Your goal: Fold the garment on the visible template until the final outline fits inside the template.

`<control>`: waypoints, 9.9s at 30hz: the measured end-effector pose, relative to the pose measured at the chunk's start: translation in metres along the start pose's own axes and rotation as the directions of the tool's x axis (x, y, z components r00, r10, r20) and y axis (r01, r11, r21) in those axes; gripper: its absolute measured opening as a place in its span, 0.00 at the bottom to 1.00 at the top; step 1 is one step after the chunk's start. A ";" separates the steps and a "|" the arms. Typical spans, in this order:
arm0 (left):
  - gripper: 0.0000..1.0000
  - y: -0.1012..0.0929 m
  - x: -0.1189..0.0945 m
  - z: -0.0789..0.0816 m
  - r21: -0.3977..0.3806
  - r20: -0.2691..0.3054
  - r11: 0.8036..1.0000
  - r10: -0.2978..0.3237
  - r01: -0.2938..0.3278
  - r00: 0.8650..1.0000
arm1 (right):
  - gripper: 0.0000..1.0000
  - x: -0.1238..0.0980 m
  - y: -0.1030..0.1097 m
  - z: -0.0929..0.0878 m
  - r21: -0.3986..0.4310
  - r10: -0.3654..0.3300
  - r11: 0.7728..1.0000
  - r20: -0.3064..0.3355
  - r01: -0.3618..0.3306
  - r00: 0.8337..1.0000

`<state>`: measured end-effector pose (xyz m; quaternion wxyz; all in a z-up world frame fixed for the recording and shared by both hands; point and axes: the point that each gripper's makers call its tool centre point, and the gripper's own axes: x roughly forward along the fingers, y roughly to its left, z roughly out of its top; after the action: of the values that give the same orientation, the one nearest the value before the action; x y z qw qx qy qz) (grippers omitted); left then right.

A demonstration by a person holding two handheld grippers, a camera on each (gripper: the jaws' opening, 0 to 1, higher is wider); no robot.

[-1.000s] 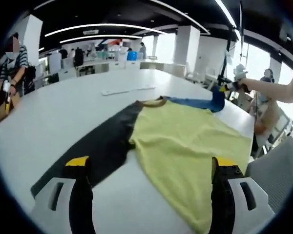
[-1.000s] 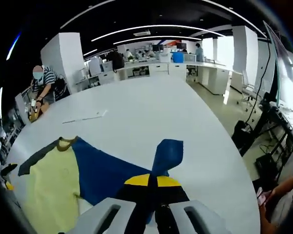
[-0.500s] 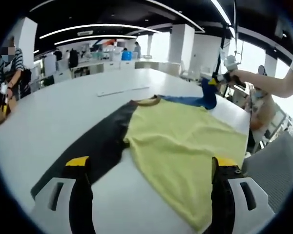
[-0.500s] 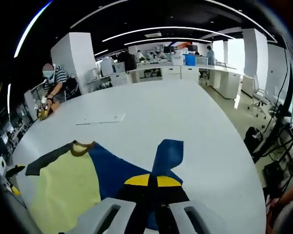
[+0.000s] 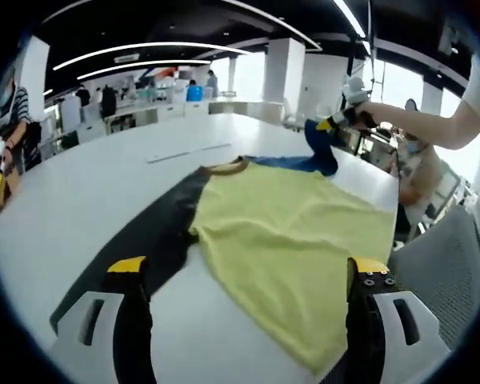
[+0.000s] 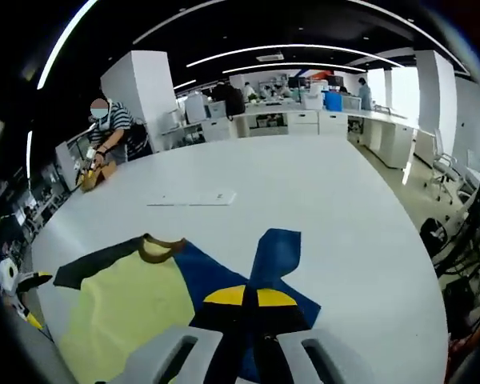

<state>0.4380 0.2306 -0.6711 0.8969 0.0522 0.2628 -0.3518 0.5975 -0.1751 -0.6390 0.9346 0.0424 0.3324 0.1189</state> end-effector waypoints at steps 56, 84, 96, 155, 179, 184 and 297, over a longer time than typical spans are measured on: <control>0.99 -0.004 -0.003 -0.024 -0.058 -0.012 0.998 -0.024 0.023 1.000 | 0.00 0.061 0.147 0.040 -0.065 0.227 0.972 0.004 -0.226 0.974; 0.99 -0.006 -0.001 -0.034 -0.074 -0.033 0.997 -0.021 0.018 0.999 | 0.00 0.083 0.232 0.013 -0.150 0.358 0.921 -0.043 -0.360 0.933; 0.99 -0.006 0.000 -0.035 -0.079 -0.033 0.997 -0.020 0.017 0.999 | 0.00 0.086 0.256 -0.004 -0.194 0.410 0.888 -0.073 -0.416 0.909; 0.99 -0.001 -0.010 -0.043 -0.070 -0.048 0.997 0.017 -0.021 0.999 | 0.18 0.124 0.322 -0.090 -0.217 0.497 0.815 -0.213 -0.537 0.841; 0.99 0.006 -0.016 -0.047 -0.066 -0.066 0.997 0.040 -0.044 0.997 | 0.22 0.103 0.358 -0.125 -0.221 0.603 0.710 -0.300 -0.668 0.740; 0.99 0.005 -0.014 -0.045 -0.060 -0.068 0.997 0.037 -0.041 0.997 | 0.40 0.097 0.356 -0.112 -0.268 0.608 0.701 -0.258 -0.661 0.750; 0.01 0.078 0.107 -0.022 -0.209 -0.137 0.944 0.231 -0.256 0.963 | 0.00 0.043 0.062 -0.127 -0.444 -0.024 0.895 -0.136 -0.040 0.990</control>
<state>0.5456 0.2307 -0.7513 0.9176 0.0019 0.3418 -0.2027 0.5370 -0.1043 -0.7539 0.8937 -0.1798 0.3599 0.1984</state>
